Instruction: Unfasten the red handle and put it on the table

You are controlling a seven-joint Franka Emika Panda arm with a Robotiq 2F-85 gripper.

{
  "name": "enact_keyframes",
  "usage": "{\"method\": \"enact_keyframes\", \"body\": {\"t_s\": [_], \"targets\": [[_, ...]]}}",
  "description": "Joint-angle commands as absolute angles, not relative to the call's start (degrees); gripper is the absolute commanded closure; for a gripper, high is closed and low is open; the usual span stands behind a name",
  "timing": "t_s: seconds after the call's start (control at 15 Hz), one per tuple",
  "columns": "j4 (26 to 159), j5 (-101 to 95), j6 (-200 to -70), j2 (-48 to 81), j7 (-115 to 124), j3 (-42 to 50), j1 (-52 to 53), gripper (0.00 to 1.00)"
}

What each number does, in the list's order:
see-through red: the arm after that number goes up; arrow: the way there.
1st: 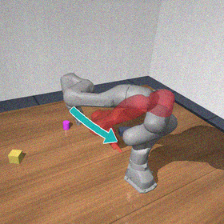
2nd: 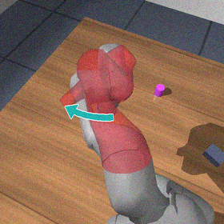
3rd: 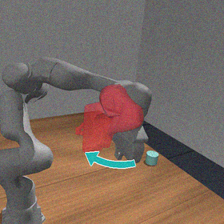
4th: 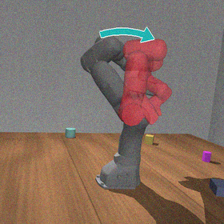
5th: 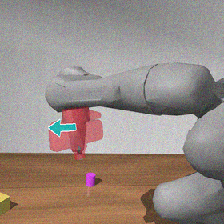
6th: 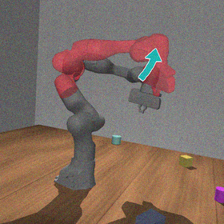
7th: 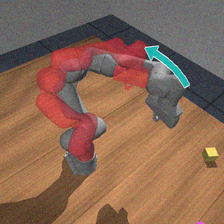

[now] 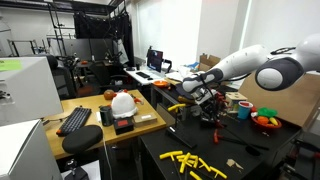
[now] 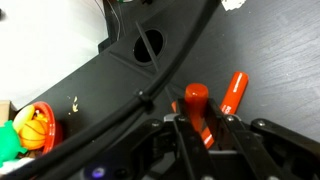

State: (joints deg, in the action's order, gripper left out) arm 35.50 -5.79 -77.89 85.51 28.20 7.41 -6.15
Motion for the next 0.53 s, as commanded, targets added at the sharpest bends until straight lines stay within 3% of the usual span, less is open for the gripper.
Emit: {"method": "enact_keyframes", "body": {"t_s": [0.0, 0.47], "targets": [[34.92, -7.06, -75.99, 85.51, 27.26, 9.11, -5.04, 0.94], [34.99, -8.0, -76.46, 85.51, 27.24, 9.97, -4.13, 0.94]]}}
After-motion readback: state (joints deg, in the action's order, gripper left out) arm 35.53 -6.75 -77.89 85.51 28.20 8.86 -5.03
